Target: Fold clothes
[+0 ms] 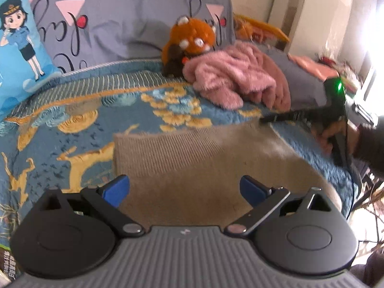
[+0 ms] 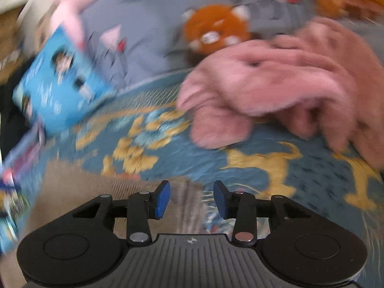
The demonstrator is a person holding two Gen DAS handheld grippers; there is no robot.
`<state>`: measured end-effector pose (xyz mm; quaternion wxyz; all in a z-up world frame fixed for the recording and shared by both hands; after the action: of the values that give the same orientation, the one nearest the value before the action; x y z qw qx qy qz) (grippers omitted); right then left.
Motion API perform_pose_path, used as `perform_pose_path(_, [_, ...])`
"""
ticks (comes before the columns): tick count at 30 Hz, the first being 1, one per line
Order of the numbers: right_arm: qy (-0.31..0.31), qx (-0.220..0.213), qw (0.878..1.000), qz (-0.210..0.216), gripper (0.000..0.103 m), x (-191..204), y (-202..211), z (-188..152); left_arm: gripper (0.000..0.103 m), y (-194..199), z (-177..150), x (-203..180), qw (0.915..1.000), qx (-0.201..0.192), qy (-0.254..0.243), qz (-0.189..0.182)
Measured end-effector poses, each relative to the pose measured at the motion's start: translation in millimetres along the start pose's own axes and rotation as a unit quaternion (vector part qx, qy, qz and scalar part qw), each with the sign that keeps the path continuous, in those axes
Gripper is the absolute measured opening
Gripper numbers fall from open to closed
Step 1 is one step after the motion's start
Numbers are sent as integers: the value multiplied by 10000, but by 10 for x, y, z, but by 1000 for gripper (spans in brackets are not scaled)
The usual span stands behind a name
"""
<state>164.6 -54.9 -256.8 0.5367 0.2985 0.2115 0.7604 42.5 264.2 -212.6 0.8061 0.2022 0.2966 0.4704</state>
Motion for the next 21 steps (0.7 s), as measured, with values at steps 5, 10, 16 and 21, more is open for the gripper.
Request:
perform_pose_path(5, [-856, 125, 9957, 319, 41, -371, 478, -353, 103, 85, -192, 19, 9990, 115, 416, 77])
perform_pose_path(10, [-1326, 514, 9864, 822, 46, -396, 973, -971, 103, 204, -381, -5, 9968, 238, 735, 209])
perform_pose_path(16, [-2195, 963, 9624, 1276, 54, -324, 1283, -1598, 103, 382, -653, -79, 9895, 596, 1048, 798])
perform_pose_path(21, [-3021, 1037, 9344, 1577, 54, -271, 1338, -1839, 103, 599, -843, -61, 9769, 403, 1977, 705])
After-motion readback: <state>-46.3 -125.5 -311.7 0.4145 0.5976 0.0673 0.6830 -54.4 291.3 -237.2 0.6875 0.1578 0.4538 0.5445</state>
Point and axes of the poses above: each gripper's, at about its wrist camera, not at the fingertips, and y roughly against the way its jaws point, x to its left, z to its top, the point moved 4 cm from there along -y, roughly the way its jaws point, and after that the axes turned 9 degrees about -z, right-handed, at the moved point
